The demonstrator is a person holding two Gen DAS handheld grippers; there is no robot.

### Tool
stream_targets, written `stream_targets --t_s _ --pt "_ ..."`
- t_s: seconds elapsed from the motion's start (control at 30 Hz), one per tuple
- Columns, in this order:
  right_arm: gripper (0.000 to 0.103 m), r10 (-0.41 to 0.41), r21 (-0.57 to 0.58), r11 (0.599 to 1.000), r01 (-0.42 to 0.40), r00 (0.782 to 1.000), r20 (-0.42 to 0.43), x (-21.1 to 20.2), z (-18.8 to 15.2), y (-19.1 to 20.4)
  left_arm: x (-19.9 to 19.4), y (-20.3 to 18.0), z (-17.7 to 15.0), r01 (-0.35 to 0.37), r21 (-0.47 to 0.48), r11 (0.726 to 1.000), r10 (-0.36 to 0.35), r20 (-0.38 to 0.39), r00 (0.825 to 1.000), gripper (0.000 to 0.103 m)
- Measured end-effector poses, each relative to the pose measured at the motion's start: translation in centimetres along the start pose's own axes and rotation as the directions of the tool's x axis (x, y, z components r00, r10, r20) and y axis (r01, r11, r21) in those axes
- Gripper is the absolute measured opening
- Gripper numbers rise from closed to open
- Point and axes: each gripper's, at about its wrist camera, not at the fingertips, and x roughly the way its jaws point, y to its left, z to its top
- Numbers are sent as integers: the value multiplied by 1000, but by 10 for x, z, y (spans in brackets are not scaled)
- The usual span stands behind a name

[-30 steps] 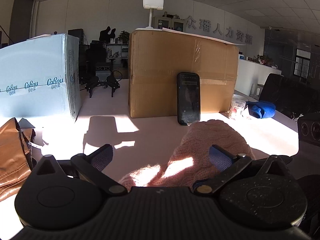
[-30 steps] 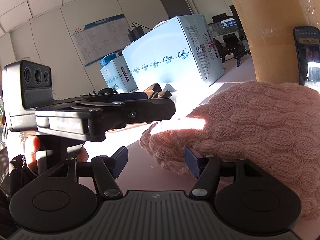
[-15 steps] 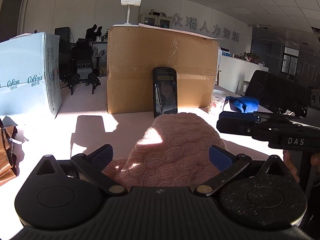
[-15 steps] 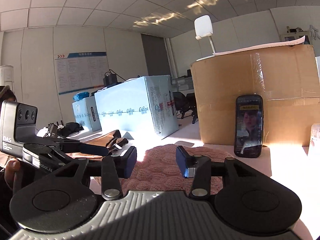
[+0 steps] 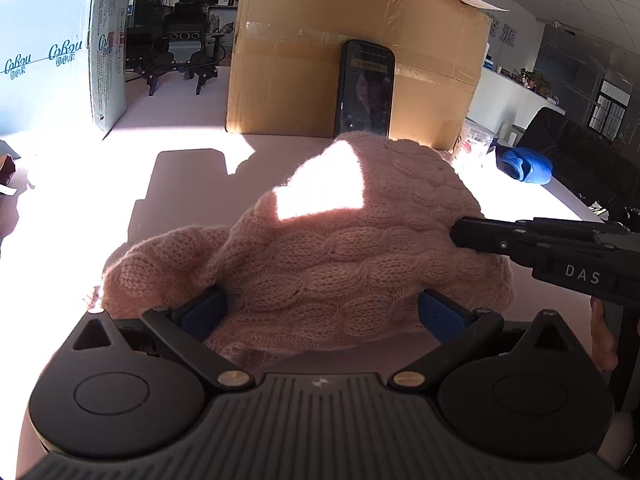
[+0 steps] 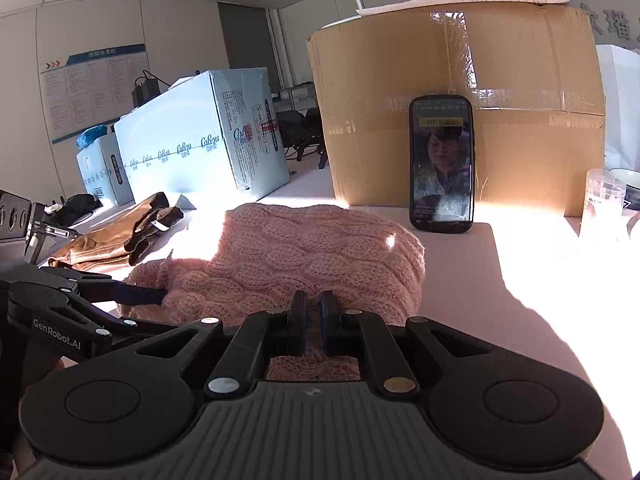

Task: Fold clothes
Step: 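Grasp the folded pink bundle with the right gripper and lift it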

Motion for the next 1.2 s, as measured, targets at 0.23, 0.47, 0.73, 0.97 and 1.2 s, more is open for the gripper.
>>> stream_targets --t_s 0.23,0.47,0.73,0.97,1.2 --pt "29 36 59 997 -40 997 75 -18 4 -4 13 -13 -5 -83 106 991 84 0 996 103" --pt "98 28 396 916 -61 996 88 -28 17 -55 6 5 -1 -3 3 1000 3 13 1000 103" --pt "97 123 587 808 -60 990 -69 13 7 -81 7 7 -1 16 -2 1000 -15 20 1000 103" --pt "61 156 551 831 -70 982 -110 26 5 -70 5 10 2 31 -34 999 -30 20 999 103" --pt "27 151 487 869 -89 984 -90 24 8 -63 1 7 4 25 -40 999 -24 16 1000 103"
